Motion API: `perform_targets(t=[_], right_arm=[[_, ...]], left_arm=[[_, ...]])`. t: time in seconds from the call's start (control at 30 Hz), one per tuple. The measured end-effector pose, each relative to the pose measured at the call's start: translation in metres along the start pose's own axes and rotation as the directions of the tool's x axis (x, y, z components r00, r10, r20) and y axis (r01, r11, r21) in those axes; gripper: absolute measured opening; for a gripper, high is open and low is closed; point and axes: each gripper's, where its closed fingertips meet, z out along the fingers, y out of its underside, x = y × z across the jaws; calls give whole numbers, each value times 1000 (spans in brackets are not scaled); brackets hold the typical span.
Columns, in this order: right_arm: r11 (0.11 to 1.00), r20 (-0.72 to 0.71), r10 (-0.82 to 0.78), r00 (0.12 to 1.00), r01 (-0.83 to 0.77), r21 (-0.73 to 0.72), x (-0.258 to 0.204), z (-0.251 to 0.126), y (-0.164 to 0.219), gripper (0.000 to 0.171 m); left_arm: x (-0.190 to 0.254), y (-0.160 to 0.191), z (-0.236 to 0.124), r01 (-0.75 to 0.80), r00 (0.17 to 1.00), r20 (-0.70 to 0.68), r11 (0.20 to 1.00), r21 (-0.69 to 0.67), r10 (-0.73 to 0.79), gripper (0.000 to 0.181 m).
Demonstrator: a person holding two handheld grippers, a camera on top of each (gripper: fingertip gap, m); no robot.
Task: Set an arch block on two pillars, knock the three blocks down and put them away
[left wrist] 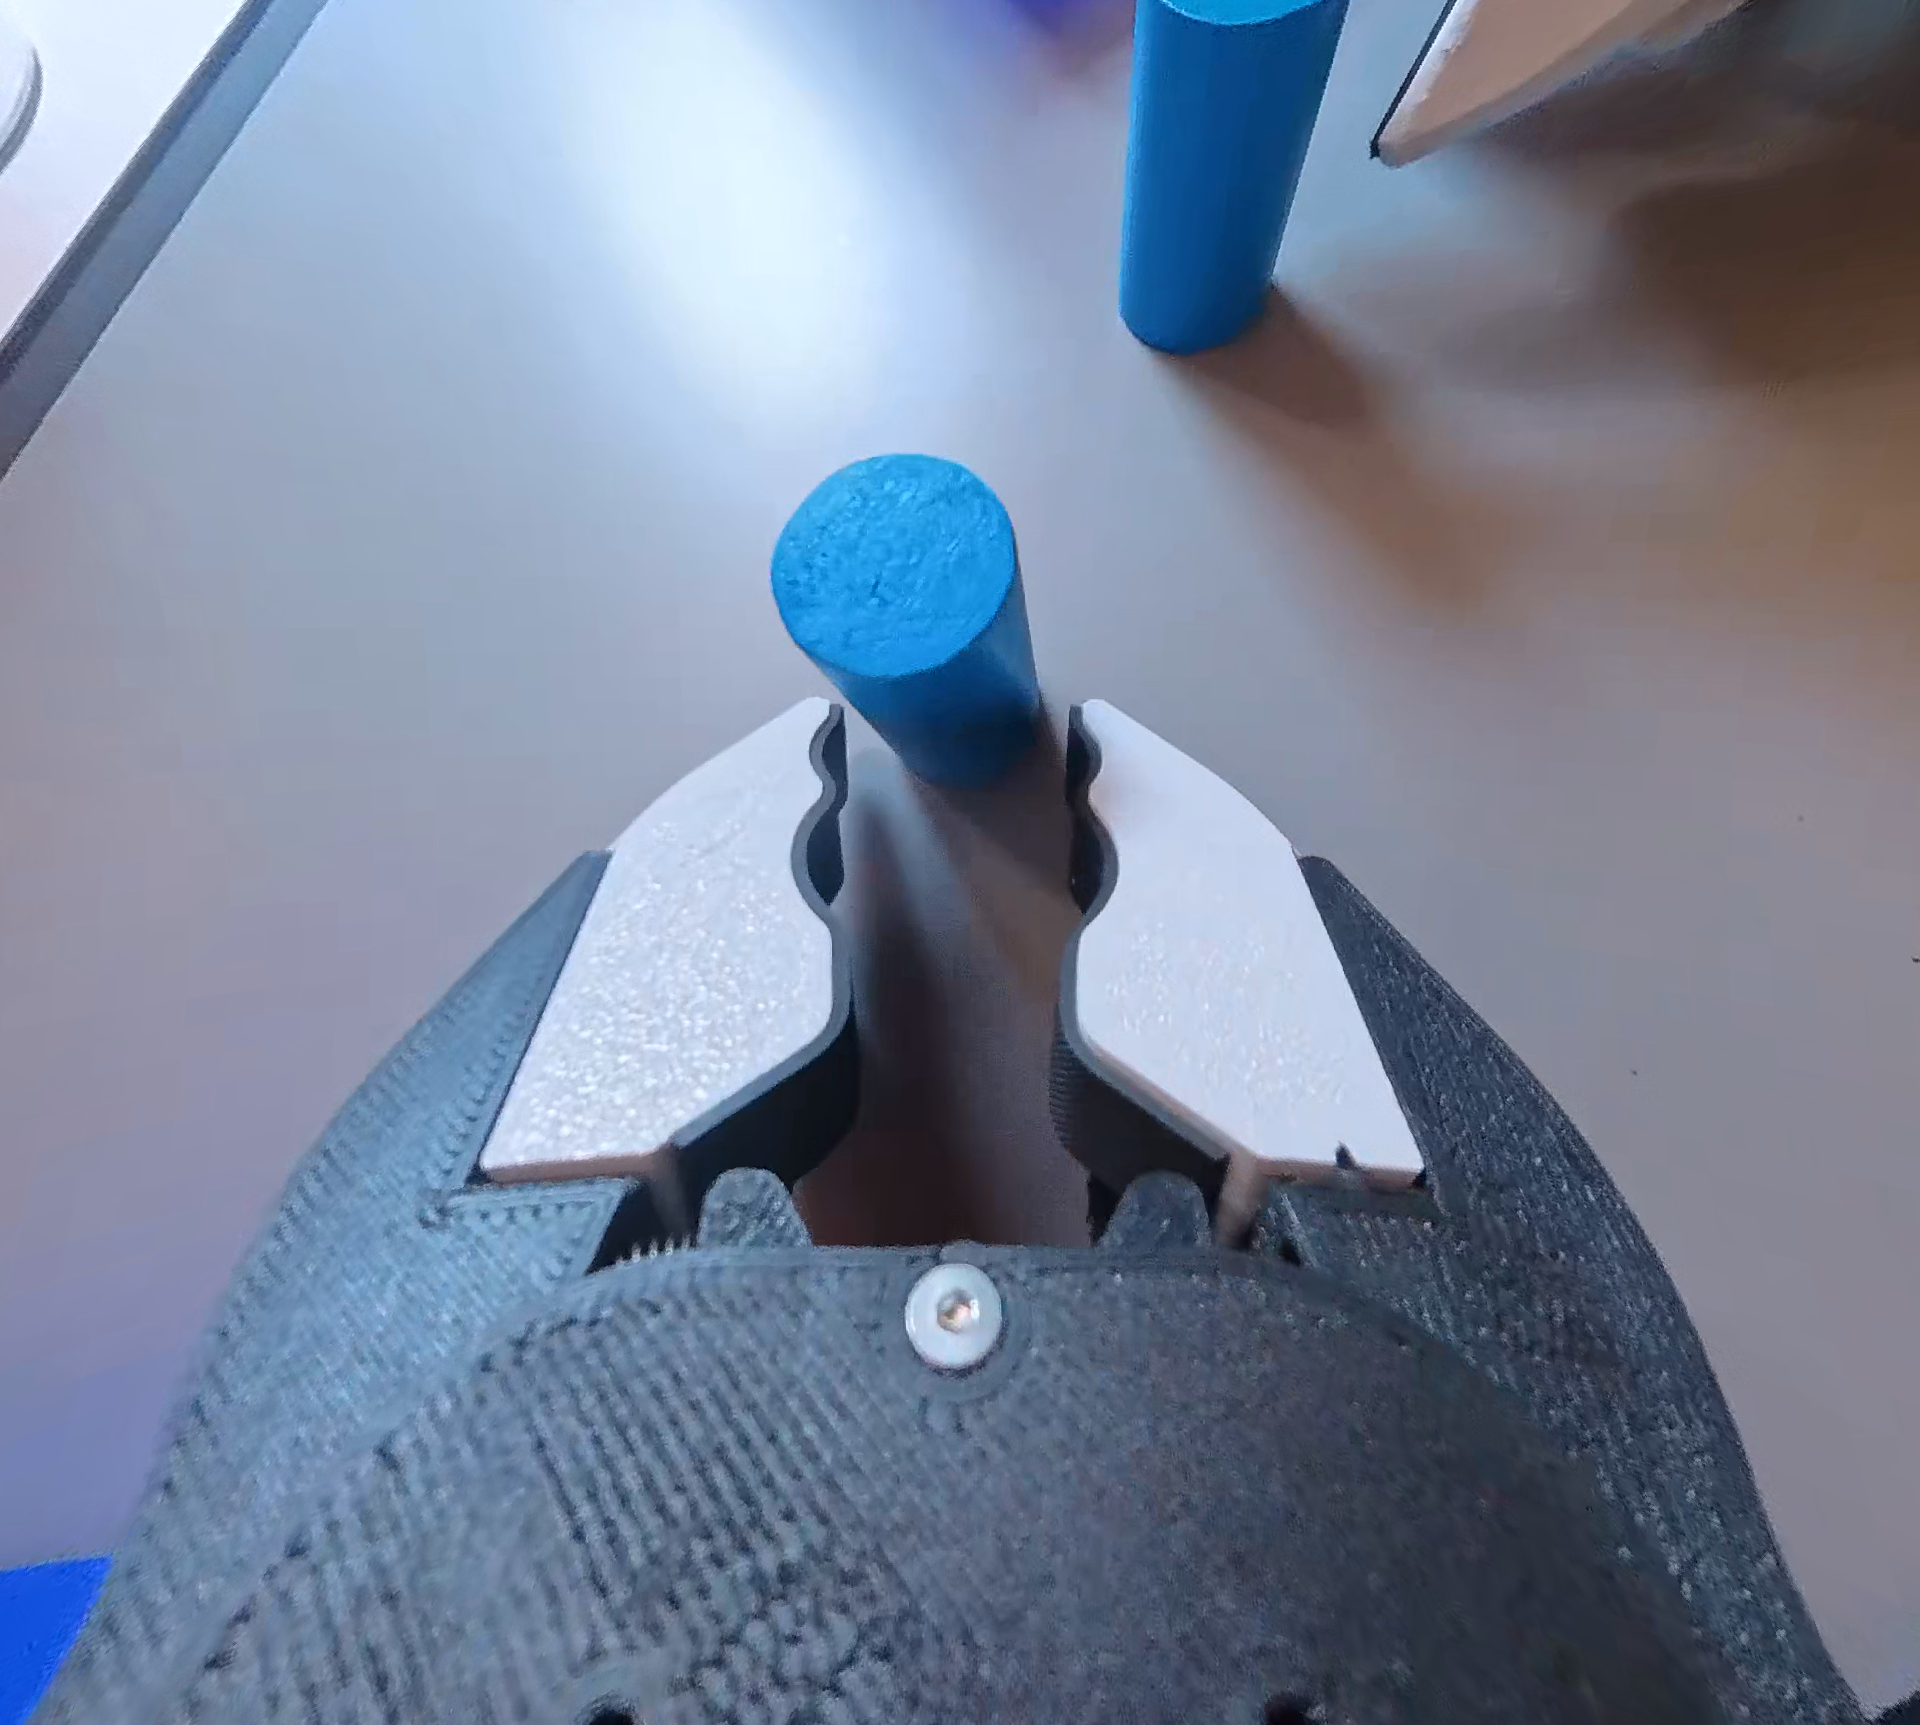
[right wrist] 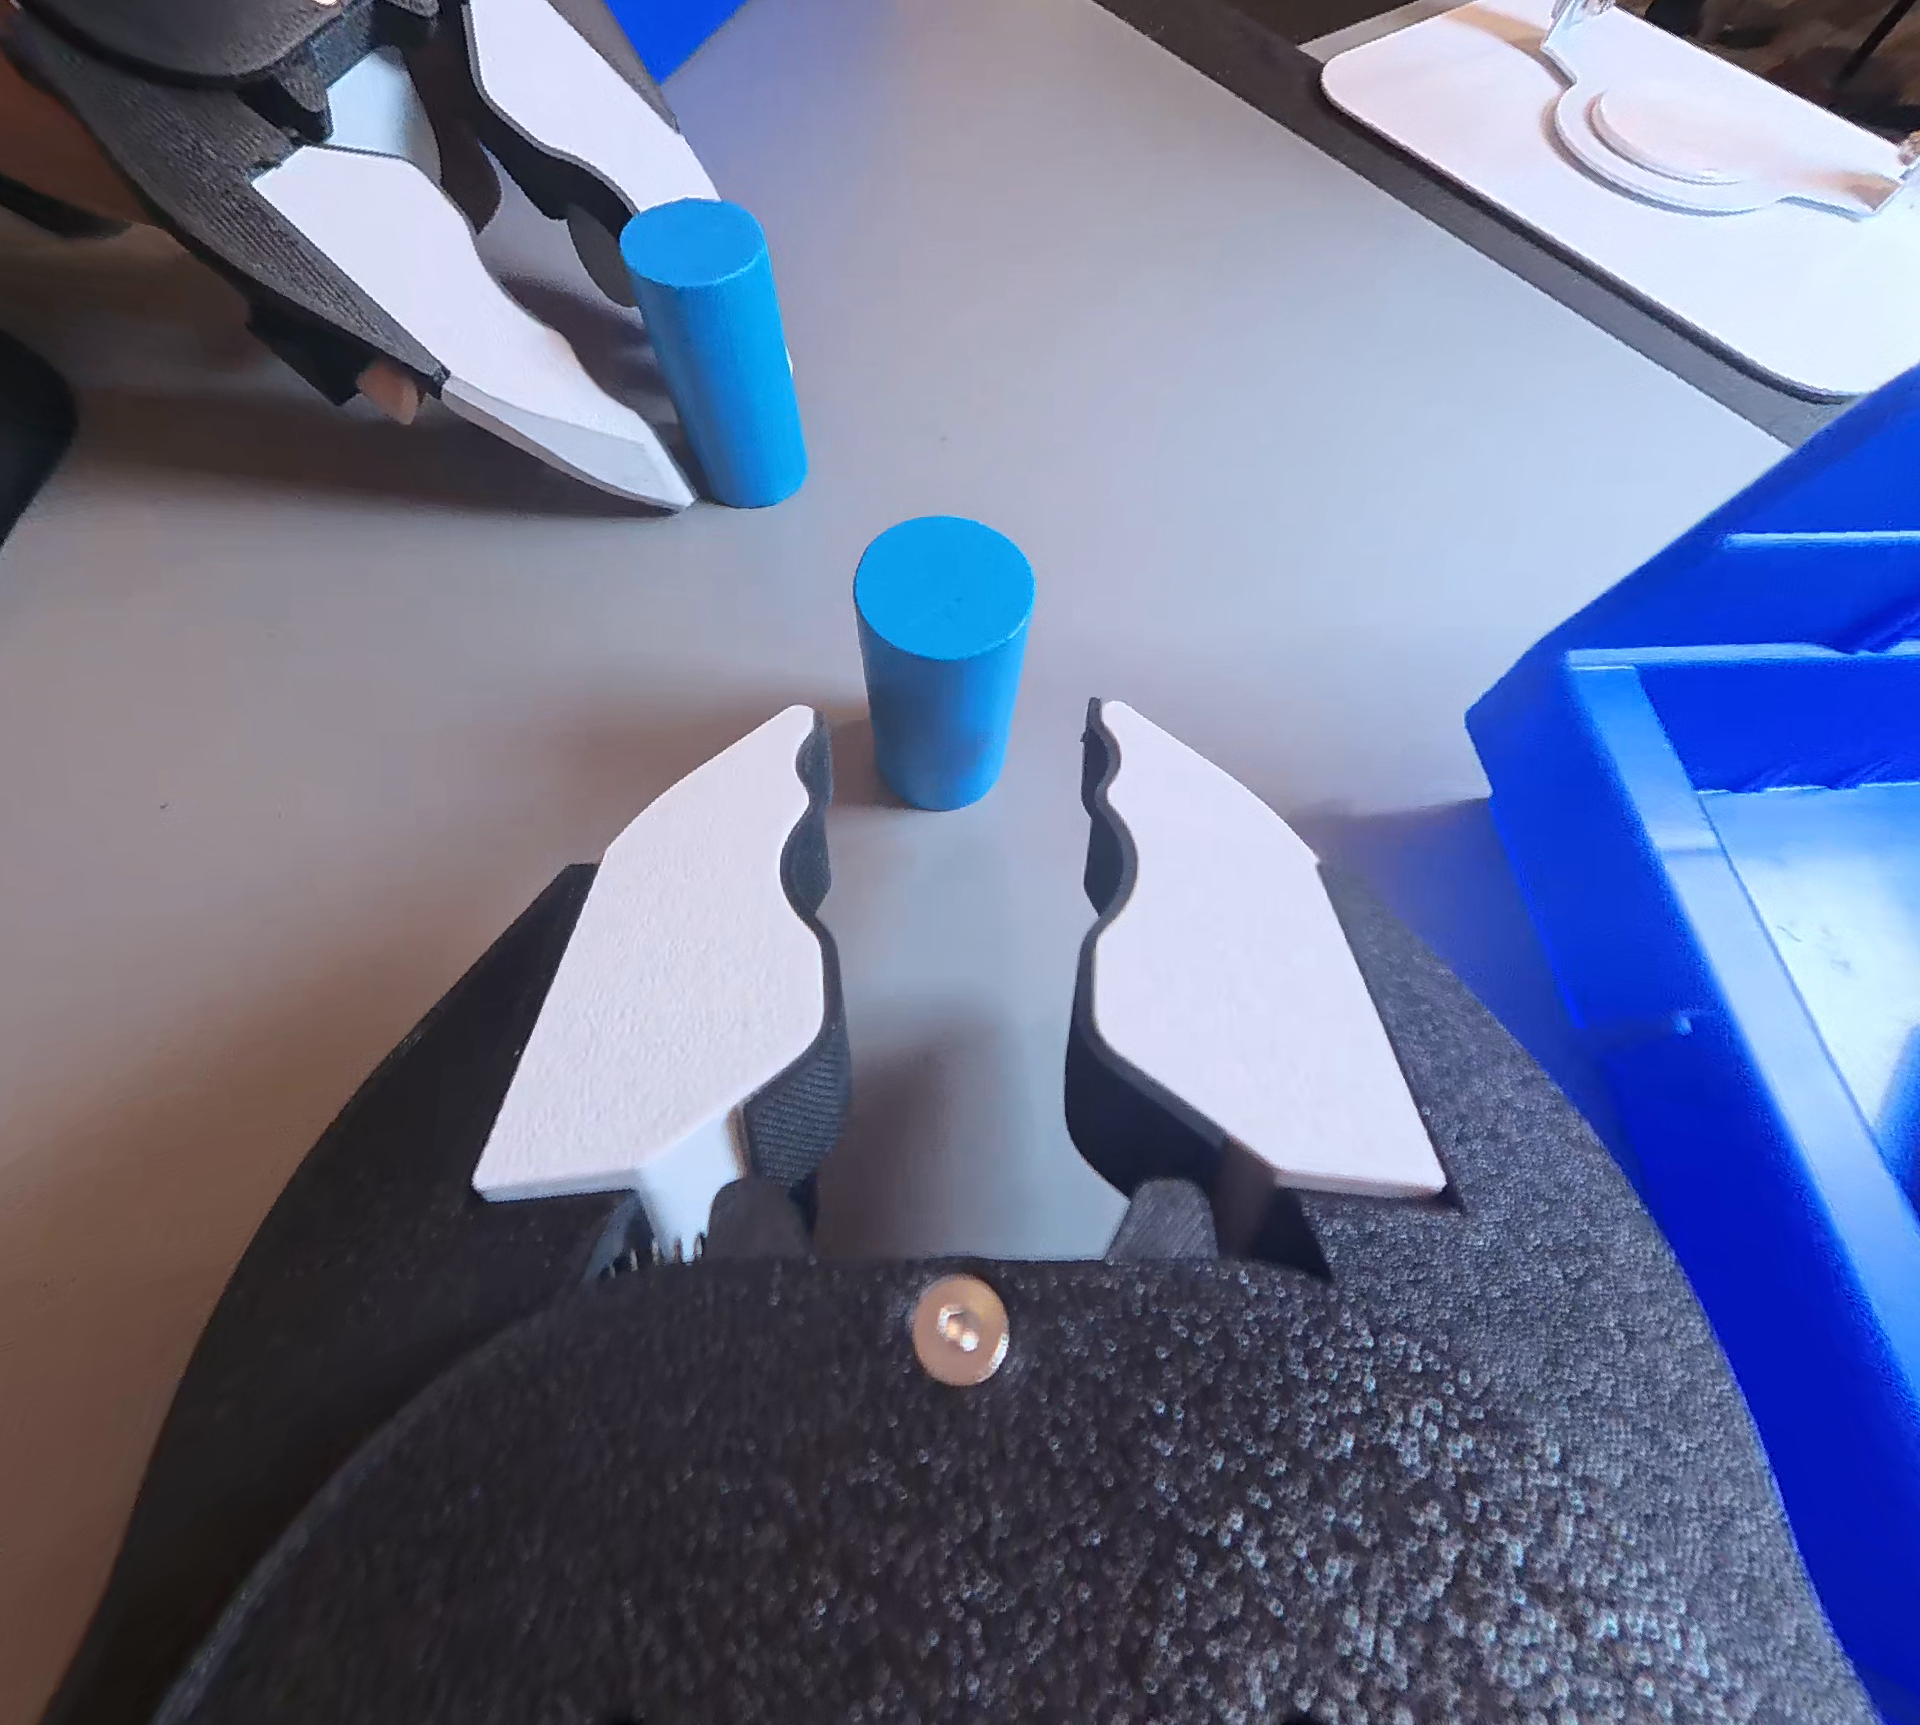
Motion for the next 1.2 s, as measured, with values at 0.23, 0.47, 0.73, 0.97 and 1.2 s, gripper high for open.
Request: perform_targets(t=[0.23,0.47,0.73,0.97,1.2], right_arm=[[999,5,-25,1000,25,-44,-5,9,5,43],[998,2,-27,1000,27,-51,-6,13,4,34],[998,13,-42,999,42,-54,-11,17,3,30],[998,18,-39,999,40,-51,-12,16,3,31],[1000,2,-3,1000,3,12,-4,-6,-7,37]], left_arm=[[8,-5,2,-6,999,-36,1000,6,6,31],[17,-11,7,-17,999,-49,1000,3,17,31],[19,-13,9,2,998,-58,1000,6,-1,31],[17,-14,8,-3,999,-50,1000,18,4,42],[-11,-48,-61,-41,997,67,993,113,33,51]])
